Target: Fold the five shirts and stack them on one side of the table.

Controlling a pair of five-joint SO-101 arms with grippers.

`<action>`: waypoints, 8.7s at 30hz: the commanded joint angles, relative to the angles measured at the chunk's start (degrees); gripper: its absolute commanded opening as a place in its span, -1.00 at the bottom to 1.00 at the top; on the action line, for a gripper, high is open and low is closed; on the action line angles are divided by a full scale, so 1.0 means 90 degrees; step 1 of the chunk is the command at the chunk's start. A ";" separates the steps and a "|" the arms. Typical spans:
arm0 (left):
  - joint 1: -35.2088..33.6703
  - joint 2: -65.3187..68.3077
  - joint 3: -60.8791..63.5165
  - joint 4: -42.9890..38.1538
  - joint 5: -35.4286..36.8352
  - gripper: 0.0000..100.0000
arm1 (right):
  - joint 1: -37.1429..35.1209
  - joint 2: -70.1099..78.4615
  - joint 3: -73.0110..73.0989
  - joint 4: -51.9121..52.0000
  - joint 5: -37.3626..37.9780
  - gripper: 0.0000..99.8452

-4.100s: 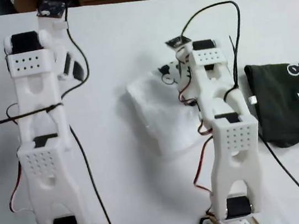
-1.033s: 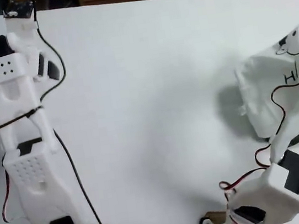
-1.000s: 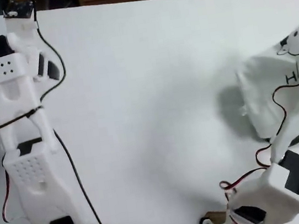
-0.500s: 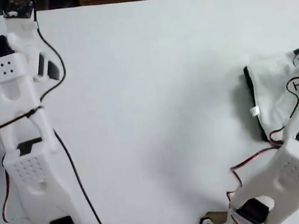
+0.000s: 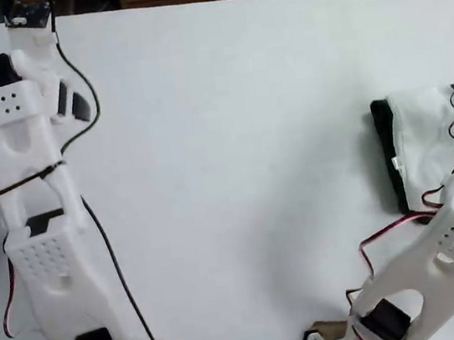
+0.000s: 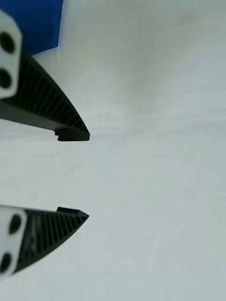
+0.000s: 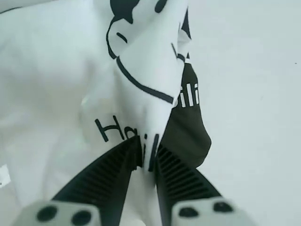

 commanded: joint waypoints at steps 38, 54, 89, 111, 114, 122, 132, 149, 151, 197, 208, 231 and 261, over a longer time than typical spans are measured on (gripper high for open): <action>-0.0020 -0.0449 -0.0015 0.0098 -0.0068 -0.49 | -0.1089 -0.0581 0.0518 -0.0317 -0.0020 -0.93; -0.0059 -0.0449 -0.0015 0.0107 -0.0459 -0.49 | -0.1919 0.0825 0.0596 -0.1138 0.0000 -0.90; -0.0762 -0.0488 0.0855 0.0000 -0.0615 -0.49 | -0.0747 0.1871 -0.0557 -0.4381 0.0049 -0.94; -0.0947 -0.0527 0.0845 0.0020 -0.0918 -0.49 | -0.0552 0.2886 -0.0967 -0.4967 0.0039 -0.96; -0.1084 -0.0527 0.0845 0.0020 -0.0918 -0.49 | -0.0601 0.3023 -0.0967 -0.5338 0.0039 -0.96; -0.1201 -0.0527 0.0845 -0.0020 -0.0918 -0.49 | -0.0640 0.2896 -0.1182 -0.5006 0.0000 -0.96; -0.1260 -0.0537 0.0825 -0.0527 -0.0567 -0.49 | -0.0864 0.1880 -0.2979 -0.2291 -0.0020 -0.95; -0.4474 -0.0449 -0.1148 -0.0410 -0.1192 -0.49 | -0.1900 0.0786 -0.1719 -0.0005 -0.0449 -0.96; -0.4943 -0.0449 -0.1148 -0.0654 -0.1280 -0.49 | -0.1890 0.1089 -0.1641 -0.0073 -0.0449 -0.96; -0.6056 0.2374 -0.0982 -0.4239 -0.2383 -0.49 | -0.3785 -0.8093 0.5685 0.0376 0.1114 -0.50; -0.5958 0.2540 -0.1646 -0.3839 -0.0410 -0.94 | -0.3775 -1.1971 0.9270 0.0347 0.1934 -0.50; 0.0049 -0.2110 -0.2808 0.0117 0.0488 -0.96 | -0.2740 -1.2918 1.0842 -0.0523 0.0879 -0.50; 0.0352 -0.2618 0.1802 -0.0215 -0.0117 -0.37 | -0.4781 -0.9773 1.1556 -0.3101 0.0488 -0.50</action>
